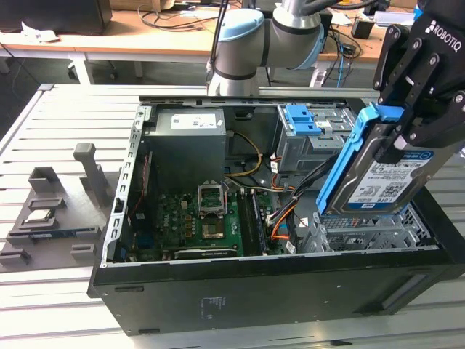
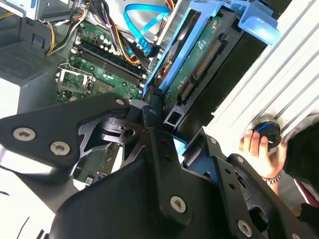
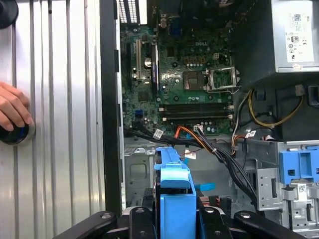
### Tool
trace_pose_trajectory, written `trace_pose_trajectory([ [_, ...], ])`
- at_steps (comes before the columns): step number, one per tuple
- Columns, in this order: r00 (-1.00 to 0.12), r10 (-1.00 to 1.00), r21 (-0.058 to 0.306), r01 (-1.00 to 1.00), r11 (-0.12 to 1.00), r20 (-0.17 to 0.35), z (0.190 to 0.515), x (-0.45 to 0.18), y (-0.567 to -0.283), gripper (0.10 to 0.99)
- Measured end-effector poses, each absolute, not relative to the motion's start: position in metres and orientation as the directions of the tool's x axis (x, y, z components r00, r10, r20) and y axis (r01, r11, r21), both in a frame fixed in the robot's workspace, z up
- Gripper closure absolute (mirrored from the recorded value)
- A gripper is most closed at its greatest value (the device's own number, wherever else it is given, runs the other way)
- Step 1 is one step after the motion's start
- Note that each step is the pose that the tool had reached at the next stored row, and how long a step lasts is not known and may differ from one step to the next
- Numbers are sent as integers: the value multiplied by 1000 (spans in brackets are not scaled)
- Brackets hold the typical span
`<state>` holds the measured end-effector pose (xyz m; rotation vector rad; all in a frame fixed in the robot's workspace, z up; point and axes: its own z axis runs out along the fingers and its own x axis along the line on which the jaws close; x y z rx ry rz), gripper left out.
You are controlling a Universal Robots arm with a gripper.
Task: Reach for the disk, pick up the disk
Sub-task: 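Pick up the disk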
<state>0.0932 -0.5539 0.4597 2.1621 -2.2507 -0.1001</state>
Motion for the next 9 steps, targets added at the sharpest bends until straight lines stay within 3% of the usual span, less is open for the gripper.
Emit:
trace_pose_trajectory([
  [9, -41, -999, 60, -997, 39, -25, 449, 101, -554, 722],
])
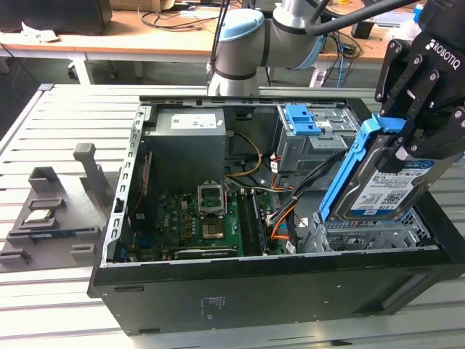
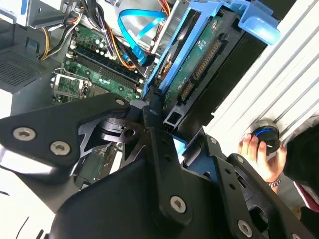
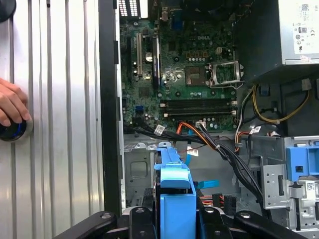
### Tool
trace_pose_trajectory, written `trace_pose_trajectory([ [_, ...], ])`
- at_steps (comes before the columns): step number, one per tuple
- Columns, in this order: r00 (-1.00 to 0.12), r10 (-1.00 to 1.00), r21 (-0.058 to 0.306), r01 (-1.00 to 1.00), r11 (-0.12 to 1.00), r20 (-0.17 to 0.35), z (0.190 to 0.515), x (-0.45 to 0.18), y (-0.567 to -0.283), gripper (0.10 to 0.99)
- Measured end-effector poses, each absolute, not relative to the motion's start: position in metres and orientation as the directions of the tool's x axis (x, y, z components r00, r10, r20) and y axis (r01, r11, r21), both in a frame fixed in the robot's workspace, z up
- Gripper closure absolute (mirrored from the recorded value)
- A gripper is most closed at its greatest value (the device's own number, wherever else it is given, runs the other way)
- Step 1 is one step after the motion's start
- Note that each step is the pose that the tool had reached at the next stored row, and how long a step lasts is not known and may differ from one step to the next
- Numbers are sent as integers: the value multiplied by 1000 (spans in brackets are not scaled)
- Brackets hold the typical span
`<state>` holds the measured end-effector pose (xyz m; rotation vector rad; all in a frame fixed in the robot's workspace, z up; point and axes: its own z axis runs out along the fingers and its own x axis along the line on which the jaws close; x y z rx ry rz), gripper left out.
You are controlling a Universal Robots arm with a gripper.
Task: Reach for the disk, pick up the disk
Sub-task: 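Pick up the disk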
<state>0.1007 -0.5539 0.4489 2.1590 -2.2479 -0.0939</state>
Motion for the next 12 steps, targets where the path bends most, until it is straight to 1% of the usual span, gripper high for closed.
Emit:
trace_pose_trajectory([
  [12, -41, -999, 60, -997, 39, -25, 449, 101, -554, 722],
])
